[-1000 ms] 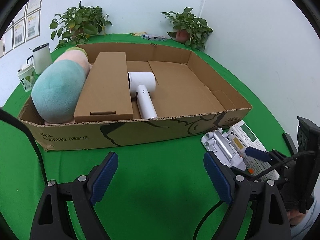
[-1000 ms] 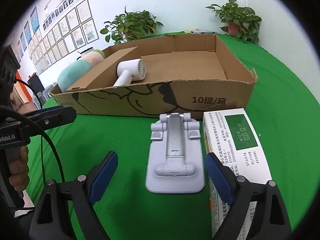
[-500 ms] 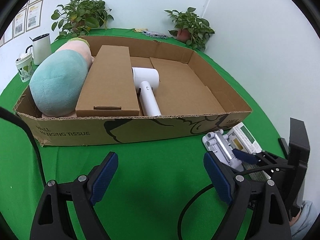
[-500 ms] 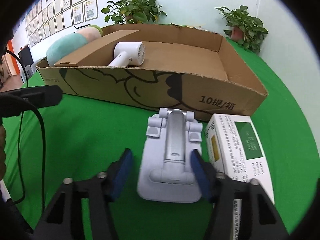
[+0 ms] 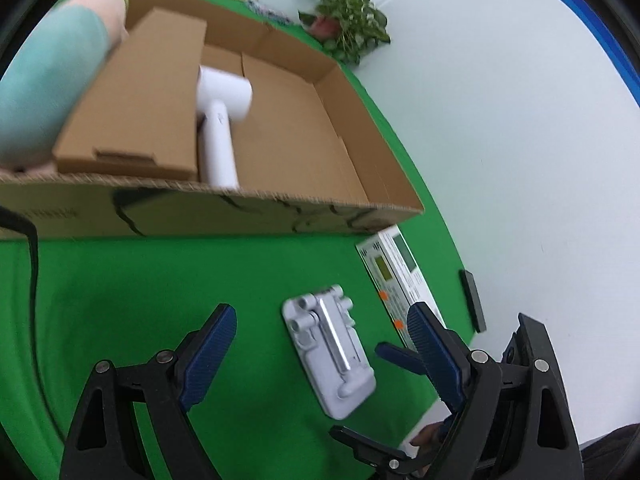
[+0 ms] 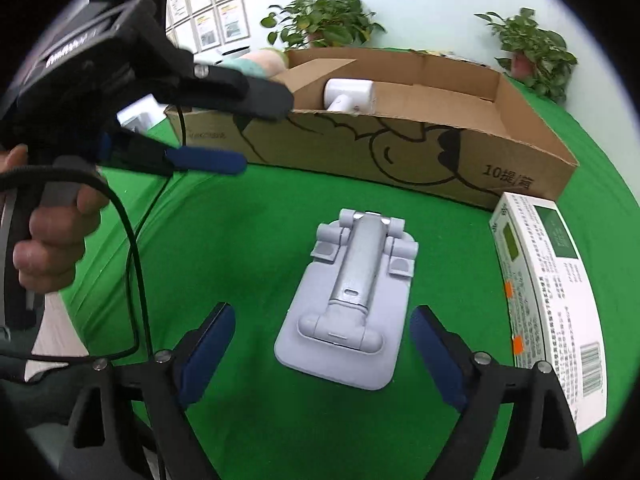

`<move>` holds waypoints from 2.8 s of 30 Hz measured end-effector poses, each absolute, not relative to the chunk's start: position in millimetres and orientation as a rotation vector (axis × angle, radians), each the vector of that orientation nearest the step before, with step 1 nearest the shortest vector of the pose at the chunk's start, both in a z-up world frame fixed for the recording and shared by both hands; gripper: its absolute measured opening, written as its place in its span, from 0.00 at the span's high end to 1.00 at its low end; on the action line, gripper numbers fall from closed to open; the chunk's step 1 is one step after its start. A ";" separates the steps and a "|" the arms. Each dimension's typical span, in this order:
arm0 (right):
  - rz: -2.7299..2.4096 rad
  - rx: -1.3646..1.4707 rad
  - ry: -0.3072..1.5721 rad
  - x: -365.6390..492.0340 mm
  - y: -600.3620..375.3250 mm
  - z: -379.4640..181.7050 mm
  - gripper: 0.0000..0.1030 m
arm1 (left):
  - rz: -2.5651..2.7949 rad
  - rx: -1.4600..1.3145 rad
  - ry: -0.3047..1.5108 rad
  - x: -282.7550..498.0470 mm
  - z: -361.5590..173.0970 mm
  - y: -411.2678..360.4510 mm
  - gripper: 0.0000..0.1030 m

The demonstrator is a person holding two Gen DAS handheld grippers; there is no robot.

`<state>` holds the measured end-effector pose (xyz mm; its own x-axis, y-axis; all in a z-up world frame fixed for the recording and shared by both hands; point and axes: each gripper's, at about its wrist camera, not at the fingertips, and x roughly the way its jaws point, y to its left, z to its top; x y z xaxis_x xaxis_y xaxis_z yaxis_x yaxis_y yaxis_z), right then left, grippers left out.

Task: Organize objects
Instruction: 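Lower both grippers around the white phone stand on the table, then close both grippers on the phone stand and lift it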

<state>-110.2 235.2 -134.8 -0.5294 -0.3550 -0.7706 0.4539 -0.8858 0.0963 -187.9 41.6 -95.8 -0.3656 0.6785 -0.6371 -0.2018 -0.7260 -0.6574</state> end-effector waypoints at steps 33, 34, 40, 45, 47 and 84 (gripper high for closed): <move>-2.512 1.220 0.220 -128.2 222.4 -149.5 0.35 | 1.935 -1.474 -0.743 -170.3 -136.0 81.4 0.31; -2.500 1.217 0.218 -125.6 222.8 -149.2 0.35 | 1.928 -1.475 -0.743 -168.8 -136.3 82.8 0.31; -2.488 1.244 0.153 -110.8 228.6 -146.5 0.34 | 1.932 -1.476 -0.746 -152.0 -137.2 86.2 0.32; -2.470 1.251 0.098 -106.1 232.9 -144.7 0.36 | 1.952 -1.483 -0.763 -139.8 -135.2 81.9 0.33; -2.473 1.248 0.073 -104.5 235.7 -143.8 0.43 | 1.964 -1.483 -0.771 -137.7 -135.4 80.2 0.36; -2.457 1.154 -0.092 -102.9 231.9 -121.4 0.35 | 2.037 -1.420 -0.765 -126.3 -103.4 65.9 0.70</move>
